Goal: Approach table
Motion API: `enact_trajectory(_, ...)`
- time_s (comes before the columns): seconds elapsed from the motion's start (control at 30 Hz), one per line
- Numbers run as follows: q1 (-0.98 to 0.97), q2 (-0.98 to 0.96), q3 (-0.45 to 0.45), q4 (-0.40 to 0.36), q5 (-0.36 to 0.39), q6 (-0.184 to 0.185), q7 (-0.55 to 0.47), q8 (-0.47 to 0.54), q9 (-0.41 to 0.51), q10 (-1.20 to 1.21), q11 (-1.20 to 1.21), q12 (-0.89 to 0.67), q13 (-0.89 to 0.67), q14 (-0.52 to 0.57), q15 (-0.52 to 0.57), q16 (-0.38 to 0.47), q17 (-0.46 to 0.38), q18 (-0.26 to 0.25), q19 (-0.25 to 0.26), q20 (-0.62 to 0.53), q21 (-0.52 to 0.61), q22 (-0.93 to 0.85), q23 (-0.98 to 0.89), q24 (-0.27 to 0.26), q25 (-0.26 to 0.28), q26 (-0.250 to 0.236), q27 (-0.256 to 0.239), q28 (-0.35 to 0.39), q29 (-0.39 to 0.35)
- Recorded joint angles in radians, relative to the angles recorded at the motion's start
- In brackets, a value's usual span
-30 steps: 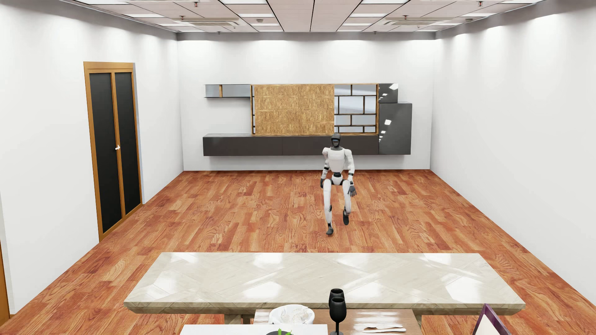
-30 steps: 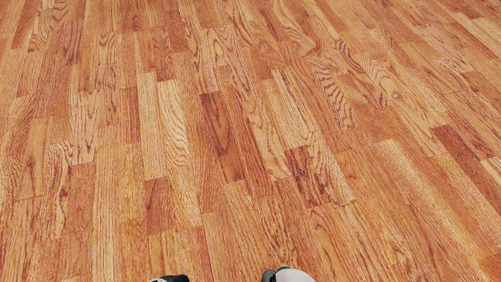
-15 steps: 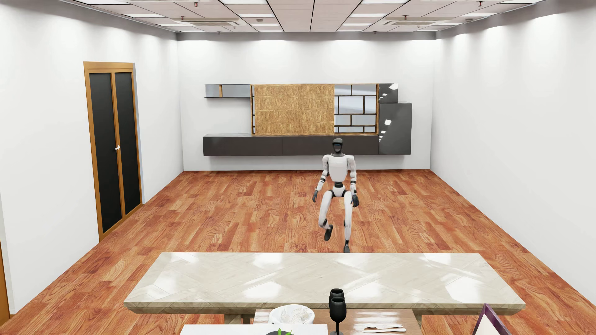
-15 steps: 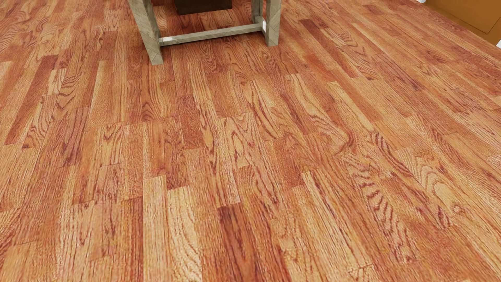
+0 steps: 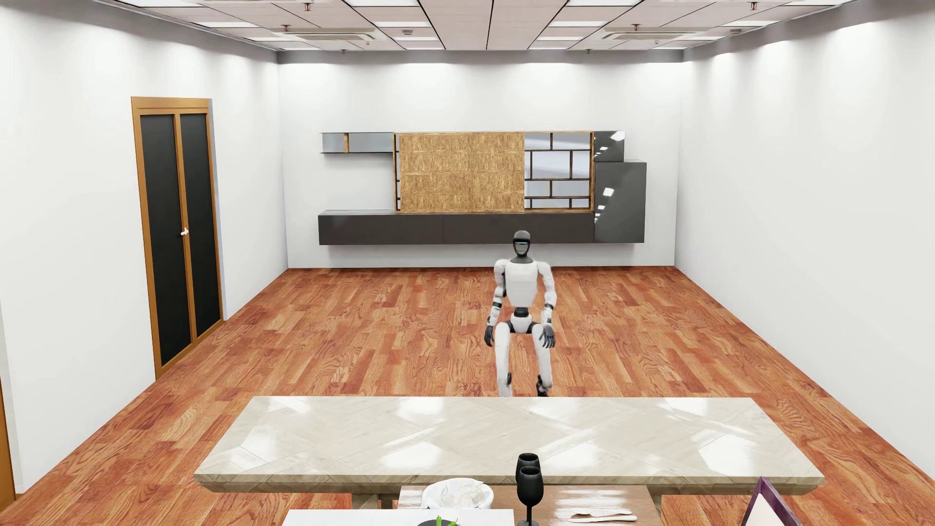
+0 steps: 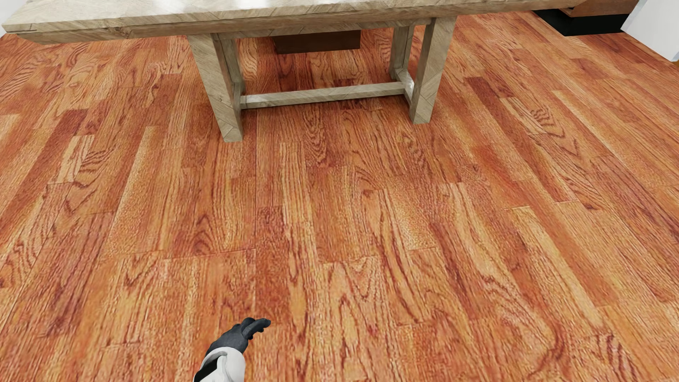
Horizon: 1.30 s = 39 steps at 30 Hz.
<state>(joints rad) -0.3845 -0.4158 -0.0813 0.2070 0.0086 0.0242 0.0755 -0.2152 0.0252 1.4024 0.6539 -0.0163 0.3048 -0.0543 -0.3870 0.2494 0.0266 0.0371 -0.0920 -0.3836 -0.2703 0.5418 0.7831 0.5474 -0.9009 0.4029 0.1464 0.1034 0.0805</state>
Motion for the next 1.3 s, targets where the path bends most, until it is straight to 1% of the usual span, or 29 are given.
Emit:
enact_trajectory(0.03, -0.105, 0.076, 0.023, -0.001, 0.024, 0.002, 0.034, 0.026, -0.003, -0.057, -0.031, 0.05, -0.027, -0.045, -0.037, 0.005, -0.011, 0.022, 0.01, -0.026, 0.012, 0.106, -0.018, 0.019, 0.0, 0.046, -0.023, -0.053, -0.018)
enact_trajectory(0.07, -0.189, 0.144, 0.045, -0.012, 0.041, 0.001, 0.067, 0.044, -0.008, -0.178, -0.04, 0.11, -0.055, -0.083, -0.078, 0.024, -0.022, 0.025, 0.015, -0.065, 0.037, 0.193, -0.037, 0.051, -0.005, 0.066, -0.048, -0.129, -0.026)
enact_trajectory(0.13, -0.286, 0.26, 0.076, -0.026, 0.059, -0.004, 0.121, 0.057, -0.02, -0.577, -0.003, 0.272, -0.102, -0.084, -0.186, 0.072, -0.056, -0.003, 0.007, -0.087, 0.117, 0.252, -0.099, 0.088, -0.007, 0.037, -0.133, -0.297, -0.017)
enact_trajectory(0.17, -0.294, 0.321, 0.086, -0.038, 0.066, -0.004, 0.127, 0.066, -0.028, -0.828, 0.025, 0.376, -0.115, -0.05, -0.244, 0.085, -0.077, -0.054, 0.004, -0.023, 0.163, 0.231, -0.147, 0.067, 0.007, 0.014, -0.187, -0.333, -0.017)
enact_trajectory(0.2, -0.286, 0.378, 0.093, -0.039, 0.065, -0.002, 0.13, 0.072, -0.035, -1.029, 0.071, 0.486, -0.117, -0.012, -0.285, 0.076, -0.1, -0.121, 0.008, 0.076, 0.204, 0.195, -0.2, 0.03, 0.031, 0.0, -0.235, -0.321, -0.023)
enact_trajectory(0.23, -0.288, 0.409, 0.098, -0.025, 0.045, 0.003, 0.165, 0.077, -0.039, -1.069, 0.177, 0.582, -0.113, 0.082, -0.275, 0.044, -0.126, -0.084, 0.024, 0.175, 0.228, 0.161, -0.253, -0.003, 0.067, -0.006, -0.267, -0.273, -0.028)
enact_trajectory(0.27, -0.319, 0.391, 0.105, -0.012, 0.009, 0.001, 0.178, 0.096, -0.035, -0.943, 0.353, 0.639, -0.105, 0.227, -0.173, 0.0, -0.144, 0.014, 0.068, 0.244, 0.223, 0.147, -0.302, -0.02, 0.11, -0.005, -0.274, -0.208, -0.037)
enact_trajectory(0.3, -0.353, 0.333, 0.112, -0.009, -0.021, -0.009, 0.171, 0.131, -0.023, -0.767, 0.555, 0.637, -0.095, 0.187, 0.014, -0.035, -0.133, 0.086, 0.186, 0.278, 0.18, 0.165, -0.332, -0.015, 0.152, 0.012, -0.252, -0.15, -0.075)
enact_trajectory(0.33, -0.368, 0.257, 0.119, -0.002, -0.04, -0.02, 0.164, 0.155, -0.01, -0.635, 0.728, 0.584, -0.087, 0.103, 0.169, -0.048, -0.087, 0.082, 0.309, 0.284, 0.114, 0.203, -0.331, 0.01, 0.185, 0.044, -0.207, -0.125, -0.16)
enact_trajectory(0.37, -0.356, 0.184, 0.124, -0.007, -0.083, -0.03, 0.154, 0.137, 0.001, -0.583, 0.84, 0.496, -0.089, 0.044, 0.199, -0.048, -0.036, 0.068, 0.332, 0.274, 0.056, 0.235, -0.298, 0.055, 0.199, 0.071, -0.154, -0.136, -0.269)
enact_trajectory(0.4, -0.322, 0.115, 0.122, -0.028, -0.138, -0.038, 0.138, 0.103, 0.007, -0.602, 0.887, 0.396, -0.102, 0.018, 0.145, -0.046, -0.009, 0.051, 0.305, 0.256, 0.034, 0.233, -0.242, 0.109, 0.194, 0.076, -0.109, -0.151, -0.339)
enact_trajectory(0.43, -0.279, 0.053, 0.115, -0.058, -0.195, -0.046, 0.116, 0.058, 0.01, -0.655, 0.873, 0.303, -0.117, 0.015, 0.098, -0.052, -0.015, 0.035, 0.262, 0.238, 0.047, 0.186, -0.177, 0.151, 0.17, 0.056, -0.089, -0.13, -0.332)
enact_trajectory(0.47, -0.234, 0.001, 0.106, -0.09, -0.24, -0.052, 0.092, 0.02, 0.01, -0.719, 0.807, 0.231, -0.123, 0.017, 0.049, -0.067, -0.04, 0.018, 0.211, 0.232, 0.074, 0.112, -0.122, 0.159, 0.134, -0.001, -0.095, -0.072, -0.276)
enact_trajectory(0.5, -0.192, -0.038, 0.097, -0.115, -0.263, -0.057, 0.067, -0.001, 0.008, -0.78, 0.689, 0.171, -0.113, 0.017, 0.01, -0.083, -0.069, 0.003, 0.202, 0.232, 0.093, 0.043, -0.093, 0.134, 0.103, -0.086, -0.109, -0.011, -0.217)
enact_trajectory(0.53, -0.158, -0.054, 0.088, -0.133, -0.274, -0.061, 0.042, -0.011, 0.005, -0.828, 0.521, 0.124, -0.11, 0.016, 0.0, -0.093, -0.089, -0.013, 0.223, 0.216, 0.098, -0.035, -0.076, 0.094, 0.084, -0.164, -0.109, 0.022, -0.176)
enact_trajectory(0.57, -0.134, -0.044, 0.079, -0.148, -0.275, -0.064, 0.013, -0.017, 0.0, -0.865, 0.313, 0.081, -0.106, 0.015, 0.022, -0.096, -0.102, -0.028, 0.246, 0.19, 0.091, -0.118, -0.07, 0.066, 0.08, -0.223, -0.101, 0.025, -0.145)
enact_trajectory(0.6, -0.118, -0.011, 0.069, -0.159, -0.272, -0.067, -0.022, -0.033, -0.006, -0.895, 0.141, 0.038, -0.103, 0.016, 0.06, -0.091, -0.103, -0.041, 0.237, 0.161, 0.075, -0.202, -0.07, 0.056, 0.086, -0.262, -0.085, 0.014, -0.122)
enact_trajectory(0.63, -0.115, 0.028, 0.062, -0.172, -0.272, -0.071, -0.053, -0.069, -0.01, -0.903, 0.078, 0.0, -0.101, 0.013, 0.044, -0.089, -0.099, -0.054, 0.194, 0.139, 0.052, -0.278, -0.07, 0.057, 0.095, -0.29, -0.061, 0.007, -0.11)
enact_trajectory(0.7, -0.117, 0.094, 0.052, -0.181, -0.262, -0.077, -0.098, -0.149, -0.014, -0.892, 0.0, -0.034, -0.121, 0.004, 0.004, -0.097, -0.074, -0.079, 0.139, 0.139, 0.016, -0.384, -0.036, 0.043, 0.103, -0.317, 0.005, 0.022, -0.12)
enact_trajectory(0.77, -0.105, 0.148, 0.05, -0.166, -0.227, -0.068, -0.119, -0.193, -0.014, -0.913, -0.091, -0.018, -0.156, 0.015, 0.032, -0.112, -0.062, -0.105, 0.12, 0.166, 0.049, -0.398, 0.026, 0.018, 0.067, -0.296, 0.046, 0.045, -0.103)
enact_trajectory(0.83, -0.084, 0.194, 0.058, -0.148, -0.198, -0.054, -0.128, -0.217, -0.017, -0.936, -0.174, -0.002, -0.181, -0.011, 0.051, -0.104, -0.079, -0.173, 0.123, 0.159, 0.131, -0.313, 0.057, 0.072, 0.005, -0.229, 0.024, 0.029, -0.037)
enact_trajectory(0.9, -0.066, 0.229, 0.065, -0.116, -0.17, -0.039, -0.111, -0.209, -0.021, -0.87, -0.235, 0.019, -0.207, -0.087, 0.063, -0.078, -0.096, -0.131, 0.125, 0.119, 0.182, -0.158, 0.054, 0.168, -0.023, -0.136, -0.012, -0.056, -0.004)
enact_trajectory(0.93, -0.046, 0.244, 0.065, -0.093, -0.155, -0.03, -0.087, -0.196, -0.023, -0.831, -0.264, 0.035, -0.222, -0.12, 0.068, -0.071, -0.098, -0.111, 0.125, 0.103, 0.185, -0.067, 0.044, 0.187, -0.019, -0.092, -0.021, -0.109, -0.008)
enact_trajectory(0.97, -0.014, 0.259, 0.065, -0.073, -0.139, -0.022, -0.063, -0.177, -0.028, -0.823, -0.294, 0.057, -0.236, -0.134, 0.075, -0.072, -0.095, -0.11, 0.126, 0.101, 0.176, 0.024, 0.028, 0.176, -0.007, -0.054, -0.026, -0.147, -0.023)
enact_trajectory(1.03, 0.075, 0.277, 0.062, -0.042, -0.109, -0.003, -0.007, -0.121, -0.041, -0.916, -0.346, 0.128, -0.264, -0.152, 0.093, -0.082, -0.076, -0.139, 0.126, 0.117, 0.138, 0.184, -0.007, 0.104, 0.035, 0.002, -0.039, -0.167, -0.066)
enact_trajectory(1.07, 0.115, 0.275, 0.06, -0.027, -0.098, 0.007, 0.041, -0.089, -0.048, -0.969, -0.357, 0.16, -0.268, -0.161, 0.1, -0.09, -0.065, -0.133, 0.127, 0.11, 0.111, 0.259, -0.023, 0.07, 0.059, 0.02, -0.056, -0.175, -0.094)
enact_trajectory(1.2, 0.202, 0.249, 0.06, -0.017, -0.092, 0.028, 0.155, -0.003, -0.063, -1.079, -0.336, 0.265, -0.236, -0.156, 0.093, -0.099, -0.033, -0.121, 0.133, 0.012, 0.038, 0.403, -0.049, 0.043, 0.131, 0.022, -0.078, -0.285, -0.17)
enact_trajectory(1.23, 0.204, 0.248, 0.063, -0.017, -0.094, 0.029, 0.162, 0.003, -0.064, -1.073, -0.33, 0.275, -0.216, -0.161, 0.09, -0.096, -0.03, -0.118, 0.136, 0.014, 0.029, 0.398, -0.043, 0.03, 0.132, 0.018, -0.072, -0.296, -0.167)
enact_trajectory(1.3, 0.203, 0.254, 0.069, -0.021, -0.102, 0.028, 0.164, 0.001, -0.064, -1.056, -0.327, 0.269, -0.178, -0.174, 0.086, -0.088, -0.028, -0.113, 0.141, 0.042, 0.01, 0.368, -0.002, 0.005, 0.121, 0.017, -0.037, -0.255, -0.148)
